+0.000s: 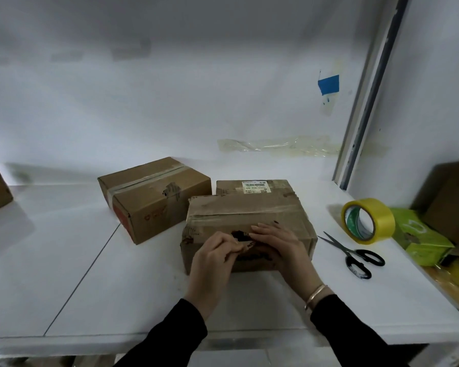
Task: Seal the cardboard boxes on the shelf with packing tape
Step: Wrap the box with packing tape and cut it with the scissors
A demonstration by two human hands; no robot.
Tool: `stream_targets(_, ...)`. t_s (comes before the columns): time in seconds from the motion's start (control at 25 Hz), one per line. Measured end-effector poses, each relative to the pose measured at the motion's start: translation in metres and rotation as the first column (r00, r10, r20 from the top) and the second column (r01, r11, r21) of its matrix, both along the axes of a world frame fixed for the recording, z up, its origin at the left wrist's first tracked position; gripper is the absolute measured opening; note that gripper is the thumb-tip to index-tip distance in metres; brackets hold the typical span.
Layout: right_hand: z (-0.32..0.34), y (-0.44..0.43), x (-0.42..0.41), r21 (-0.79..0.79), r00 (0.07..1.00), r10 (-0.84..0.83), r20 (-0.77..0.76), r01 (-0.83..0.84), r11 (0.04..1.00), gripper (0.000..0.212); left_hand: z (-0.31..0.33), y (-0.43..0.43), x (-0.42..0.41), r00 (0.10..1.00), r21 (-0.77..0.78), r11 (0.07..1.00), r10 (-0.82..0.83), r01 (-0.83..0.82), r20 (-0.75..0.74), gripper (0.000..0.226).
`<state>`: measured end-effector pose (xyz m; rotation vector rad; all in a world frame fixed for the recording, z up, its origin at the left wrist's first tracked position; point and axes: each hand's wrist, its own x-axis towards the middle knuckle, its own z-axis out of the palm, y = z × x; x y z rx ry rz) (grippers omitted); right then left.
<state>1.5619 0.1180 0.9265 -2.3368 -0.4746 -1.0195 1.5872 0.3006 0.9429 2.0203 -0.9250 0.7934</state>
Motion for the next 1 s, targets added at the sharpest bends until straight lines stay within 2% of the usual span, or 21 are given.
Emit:
stream_targets(0.08,0.007,-0.007,0.004,0.047,0.998,0.036,-0.058,-0.033,0.998,0.029,-0.005,-0.003,0.001,0.996,-0.028,1.0,0.016,-0.014,0.091,0.008)
stream_targets(0.2,0.012,-0.017,-0.003,0.131,0.99,0.076,-0.12,-0.06,0.989,0.026,-0.005,-0.013,-0.003,0.993,-0.035,0.999,-0.002,0.006,0.116,0.019)
stream_targets(0.28,0.01,-0.019,-0.011,0.142,0.992,0.057,-0.111,-0.041,0.989,0.026,-0.004,-0.019,-0.008,0.997,-0.06,0.998,0.007,-0.003,0.079,0.018)
stream_targets(0.4,-0.004,-0.008,-0.018,0.084,0.997,-0.071,-0.01,0.072,0.994,0.029,-0.002,-0.017,-0.005,0.996,-0.176,0.981,0.074,-0.082,-0.049,0.015)
stream_targets(0.44,-0.01,-0.001,-0.021,0.039,0.994,-0.103,0.025,0.102,0.994,0.031,-0.003,-0.016,-0.002,0.996,-0.154,0.984,0.089,-0.092,-0.024,0.016)
stream_targets(0.56,-0.019,0.01,-0.026,-0.122,0.986,-0.127,0.107,0.14,0.983,0.038,-0.012,-0.014,0.002,0.979,0.069,0.993,0.076,-0.091,0.189,0.029)
stream_targets(0.68,-0.014,0.012,-0.025,-0.197,0.986,-0.137,0.095,0.154,0.968,0.041,-0.016,-0.009,0.003,0.956,0.187,0.977,0.046,-0.104,0.291,0.034)
stream_targets(0.8,-0.014,0.016,-0.023,-0.163,0.99,-0.135,0.045,0.141,0.977,0.042,-0.02,-0.008,0.005,0.936,0.232,0.961,0.066,-0.153,0.346,0.034)
stream_targets(1.0,-0.016,0.022,-0.019,-0.087,0.986,-0.167,0.025,0.168,0.982,0.035,-0.024,-0.013,0.01,0.941,0.214,0.961,0.098,-0.174,0.324,0.032)
